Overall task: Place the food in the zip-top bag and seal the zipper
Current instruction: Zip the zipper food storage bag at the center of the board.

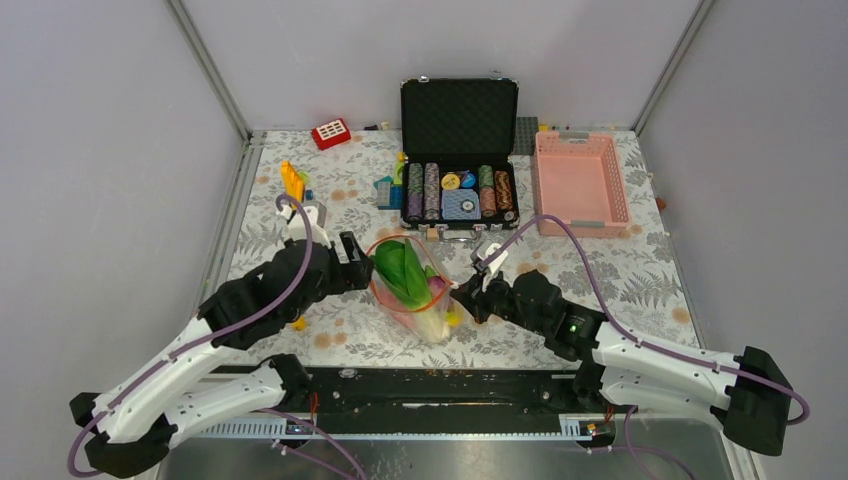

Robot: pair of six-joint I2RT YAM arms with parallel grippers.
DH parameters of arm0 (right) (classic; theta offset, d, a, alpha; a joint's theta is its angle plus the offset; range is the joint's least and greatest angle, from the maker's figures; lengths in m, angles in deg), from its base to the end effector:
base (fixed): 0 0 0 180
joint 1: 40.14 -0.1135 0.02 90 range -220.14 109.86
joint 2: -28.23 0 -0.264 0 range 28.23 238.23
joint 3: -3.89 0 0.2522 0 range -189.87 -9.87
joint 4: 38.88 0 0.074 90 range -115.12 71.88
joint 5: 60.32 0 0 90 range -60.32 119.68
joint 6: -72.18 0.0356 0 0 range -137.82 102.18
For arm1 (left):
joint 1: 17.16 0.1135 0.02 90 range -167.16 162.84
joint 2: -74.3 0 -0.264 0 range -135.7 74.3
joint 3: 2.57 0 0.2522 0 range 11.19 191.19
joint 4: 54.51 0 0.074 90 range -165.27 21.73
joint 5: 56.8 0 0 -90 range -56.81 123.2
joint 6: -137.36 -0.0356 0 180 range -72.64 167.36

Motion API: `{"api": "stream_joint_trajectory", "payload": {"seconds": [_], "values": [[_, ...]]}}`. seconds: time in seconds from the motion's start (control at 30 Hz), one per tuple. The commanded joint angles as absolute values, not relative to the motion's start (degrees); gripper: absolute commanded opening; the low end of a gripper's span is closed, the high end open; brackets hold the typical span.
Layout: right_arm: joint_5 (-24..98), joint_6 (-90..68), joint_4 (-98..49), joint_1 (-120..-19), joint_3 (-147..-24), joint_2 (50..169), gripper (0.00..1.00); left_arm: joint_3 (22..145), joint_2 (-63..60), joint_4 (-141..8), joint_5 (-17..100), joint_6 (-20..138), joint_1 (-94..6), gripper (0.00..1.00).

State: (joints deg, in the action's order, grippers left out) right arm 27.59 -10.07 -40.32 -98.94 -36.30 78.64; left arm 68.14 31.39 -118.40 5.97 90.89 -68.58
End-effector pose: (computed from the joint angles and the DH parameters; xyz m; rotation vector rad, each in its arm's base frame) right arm 0.1090 0.1775 0.2555 -0.7483 1.6322 0.8172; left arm 0.0970 -0.0955 0.3486 -0.1157 2.1528 -0.4516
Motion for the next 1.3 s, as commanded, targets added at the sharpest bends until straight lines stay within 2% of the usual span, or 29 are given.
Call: {"api": "stream_joint_trajectory", "payload": {"seconds": [0.0,0.23,0.33,0.43,0.6,0.8,0.97,1.07,1.13,1.2,1.27], "values": [[25.94,-10.50,-37.52,-97.85,-38.33,77.09,0.00,69.70,32.12,-107.00,15.63,84.09,-68.36,0.73],[25.85,-10.09,-36.14,-96.99,-39.10,77.40,0.00,72.39,22.15,-97.74,37.87,77.25,-68.41,0.51],[25.66,-8.89,-34.65,-96.17,-39.87,77.51,0.00,72.55,18.68,-98.48,41.23,76.57,-68.47,0.42],[25.33,-7.80,-33.91,-95.51,-40.19,77.22,0.00,71.18,17.01,-98.90,43.60,75.65,-68.46,0.38],[27.35,-8.06,-35.23,-94.73,-39.92,76.34,0.00,68.42,14.09,-100.08,39.04,76.12,-68.43,0.35],[31.56,-9.90,-40.81,-94.56,-37.03,75.74,0.00,68.96,5.04,-100.62,33.42,77.80,-68.43,0.21],[31.53,-9.87,-44.13,-93.91,-34.79,75.64,0.01,69.14,1.36,-100.06,30.33,77.36,-68.40,0.18],[31.81,-9.85,-46.17,-93.29,-33.46,75.47,0.07,67.79,0.95,-99.21,29.65,77.24,-67.97,0.16],[33.55,-10.53,-47.45,-93.01,-32.45,75.32,0.15,66.31,1.13,-98.27,30.13,77.45,-67.37,0.16],[37.14,-12.08,-48.84,-92.88,-31.32,75.11,0.30,64.86,1.43,-96.97,31.55,77.67,-66.53,0.14],[40.01,-13.38,-50.68,-92.87,-29.46,74.73,0.52,63.38,1.97,-95.16,34.84,78.00,-65.51,0.14]]}}
